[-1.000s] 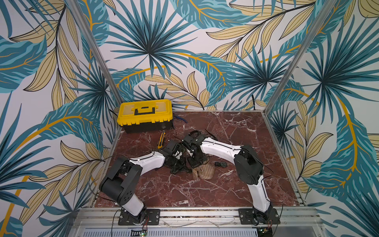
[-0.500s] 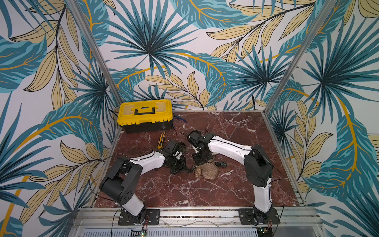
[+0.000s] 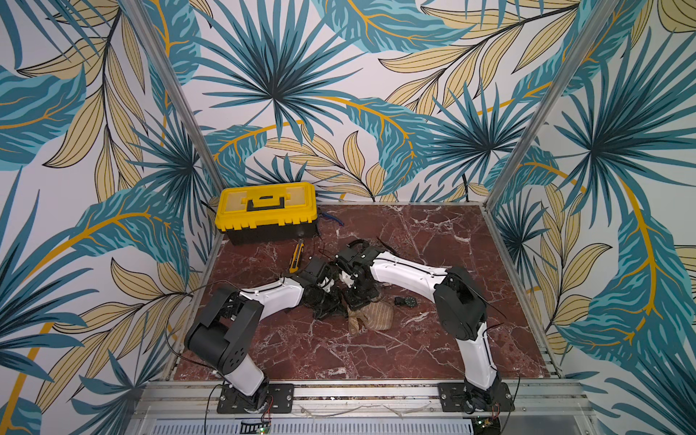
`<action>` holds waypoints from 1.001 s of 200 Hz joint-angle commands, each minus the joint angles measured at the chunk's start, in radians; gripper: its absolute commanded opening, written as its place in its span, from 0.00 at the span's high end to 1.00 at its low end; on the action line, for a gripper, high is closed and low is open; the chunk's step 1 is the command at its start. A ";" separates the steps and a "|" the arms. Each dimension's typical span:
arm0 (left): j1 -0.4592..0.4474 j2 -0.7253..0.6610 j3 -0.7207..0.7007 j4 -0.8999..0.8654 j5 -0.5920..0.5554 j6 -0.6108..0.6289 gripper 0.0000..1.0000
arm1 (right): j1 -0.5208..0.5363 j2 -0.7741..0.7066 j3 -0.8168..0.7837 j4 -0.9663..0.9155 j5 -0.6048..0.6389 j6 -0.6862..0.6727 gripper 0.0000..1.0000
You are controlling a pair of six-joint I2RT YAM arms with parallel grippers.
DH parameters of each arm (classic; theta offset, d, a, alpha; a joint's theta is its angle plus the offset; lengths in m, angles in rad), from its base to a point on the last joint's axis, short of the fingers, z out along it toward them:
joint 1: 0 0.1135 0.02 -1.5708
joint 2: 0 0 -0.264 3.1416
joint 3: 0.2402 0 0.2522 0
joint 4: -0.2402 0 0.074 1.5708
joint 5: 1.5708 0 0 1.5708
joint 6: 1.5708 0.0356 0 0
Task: Wipe the watch dial
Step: Wipe the dirt from the watch dial.
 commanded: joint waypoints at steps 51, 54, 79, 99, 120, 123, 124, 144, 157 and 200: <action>0.003 0.011 -0.031 0.020 0.010 -0.010 1.00 | -0.059 0.012 -0.037 -0.035 0.090 0.042 0.98; 0.003 0.010 -0.032 0.019 0.010 -0.011 1.00 | -0.060 0.010 -0.037 -0.036 0.100 0.041 0.98; 0.003 0.013 -0.031 0.019 0.011 -0.012 1.00 | -0.062 -0.023 -0.059 -0.025 0.131 0.045 0.98; 0.001 0.016 -0.029 0.020 0.011 -0.011 1.00 | -0.063 -0.075 -0.091 -0.011 0.156 0.048 0.98; 0.000 0.014 -0.028 0.019 0.011 -0.011 1.00 | -0.063 -0.132 -0.126 -0.005 0.144 0.032 0.98; 0.000 0.013 -0.029 0.020 0.012 -0.011 1.00 | -0.062 -0.139 -0.131 -0.003 0.142 0.032 0.98; 0.000 0.013 -0.029 0.020 0.012 -0.011 1.00 | -0.063 -0.142 -0.133 -0.003 0.140 0.032 0.98; 0.000 0.013 -0.029 0.021 0.010 -0.011 1.00 | -0.059 -0.194 -0.173 0.024 0.104 0.014 0.98; -0.002 0.014 -0.027 0.020 0.010 -0.013 1.00 | -0.052 -0.207 -0.177 0.035 0.068 -0.002 0.98; -0.005 0.018 -0.023 0.020 0.003 -0.022 1.00 | -0.040 -0.141 -0.114 0.093 -0.109 -0.041 0.98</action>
